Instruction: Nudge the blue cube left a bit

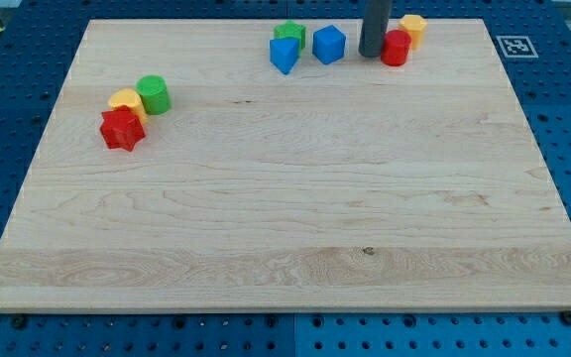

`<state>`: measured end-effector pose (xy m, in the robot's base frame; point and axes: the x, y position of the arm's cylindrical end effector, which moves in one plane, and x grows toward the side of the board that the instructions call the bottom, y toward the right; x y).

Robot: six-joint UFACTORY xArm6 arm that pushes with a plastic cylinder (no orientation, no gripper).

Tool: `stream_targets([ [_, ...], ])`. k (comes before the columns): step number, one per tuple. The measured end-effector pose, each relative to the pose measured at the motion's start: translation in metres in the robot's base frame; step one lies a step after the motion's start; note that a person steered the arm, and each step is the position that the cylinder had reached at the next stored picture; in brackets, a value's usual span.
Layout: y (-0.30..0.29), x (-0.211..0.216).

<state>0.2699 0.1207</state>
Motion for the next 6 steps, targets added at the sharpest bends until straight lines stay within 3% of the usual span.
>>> stream_targets([
  [6, 0.027, -0.007],
])
